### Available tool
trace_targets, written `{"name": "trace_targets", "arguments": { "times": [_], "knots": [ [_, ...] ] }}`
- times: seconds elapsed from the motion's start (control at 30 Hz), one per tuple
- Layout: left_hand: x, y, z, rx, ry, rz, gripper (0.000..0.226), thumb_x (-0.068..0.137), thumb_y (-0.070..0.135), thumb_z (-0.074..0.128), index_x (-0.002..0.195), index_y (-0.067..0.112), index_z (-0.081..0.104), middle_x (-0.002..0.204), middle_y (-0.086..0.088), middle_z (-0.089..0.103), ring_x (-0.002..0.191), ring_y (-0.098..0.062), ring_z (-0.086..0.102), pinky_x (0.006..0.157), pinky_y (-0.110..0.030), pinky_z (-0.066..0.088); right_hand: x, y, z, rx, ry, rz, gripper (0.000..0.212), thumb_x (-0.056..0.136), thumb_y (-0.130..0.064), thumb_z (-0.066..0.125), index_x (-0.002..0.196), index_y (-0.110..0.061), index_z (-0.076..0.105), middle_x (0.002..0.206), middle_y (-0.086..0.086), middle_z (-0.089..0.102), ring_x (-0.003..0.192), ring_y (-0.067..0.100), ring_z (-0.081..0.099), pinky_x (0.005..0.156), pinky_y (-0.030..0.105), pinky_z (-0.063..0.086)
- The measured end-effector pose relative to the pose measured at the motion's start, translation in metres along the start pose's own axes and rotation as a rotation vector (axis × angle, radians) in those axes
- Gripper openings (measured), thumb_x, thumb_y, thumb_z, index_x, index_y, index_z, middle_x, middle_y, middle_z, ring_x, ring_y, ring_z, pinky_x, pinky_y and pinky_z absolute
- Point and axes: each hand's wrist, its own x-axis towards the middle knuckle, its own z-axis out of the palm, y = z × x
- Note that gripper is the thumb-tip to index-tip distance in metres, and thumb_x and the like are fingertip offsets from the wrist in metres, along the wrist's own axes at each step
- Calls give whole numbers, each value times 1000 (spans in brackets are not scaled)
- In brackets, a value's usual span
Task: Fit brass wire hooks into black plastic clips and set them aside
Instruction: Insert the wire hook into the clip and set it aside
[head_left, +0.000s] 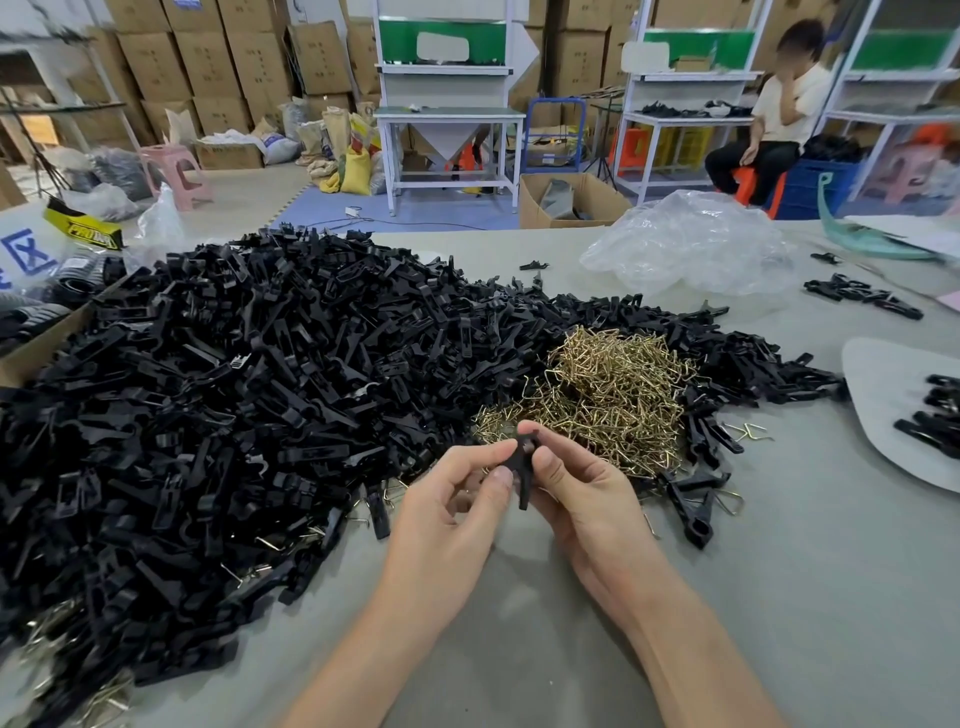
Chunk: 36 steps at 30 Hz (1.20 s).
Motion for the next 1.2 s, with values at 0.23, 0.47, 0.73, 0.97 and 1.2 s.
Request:
{"name": "trace_targets", "arguments": {
  "times": [0.23,0.47,0.73,0.97,1.2],
  "knots": [
    [0,2,0,-70,27,15,25,96,6,61,102,26,74,76,-5,71,73,-14,66,71,-17,52,2,-2,1,36,-62,40,32,71,-23,78,101,-12,81,105,14,77,94,20,74,79,24,59],
    [1,5,2,-94,46,-12,20,96,7,61,101,22,73,77,2,75,76,-12,71,73,-14,52,4,-2,-1,28,-49,21,27,77,-19,72,102,-12,81,105,15,76,93,20,74,79,25,58],
    [0,2,2,-78,41,-26,20,95,9,63,100,25,73,76,-3,73,81,-27,69,74,-22,54,3,-1,-1,-13,-57,15,28,76,-21,74,102,-15,81,105,12,77,95,19,74,79,22,58],
    [0,0,2,-45,34,-14,19,95,10,63,99,27,72,82,1,75,81,-21,70,75,-19,56,2,-1,0,-33,-37,-14,25,78,-17,72,100,-14,82,104,12,77,95,18,74,78,21,57],
    [-3,-1,2,51,-11,52,21,97,11,61,102,30,68,87,8,74,87,-13,70,83,-27,56,0,-3,1,-9,-66,-11,26,79,-19,70,101,-11,81,98,10,76,86,16,73,76,21,57]
  ]
}}
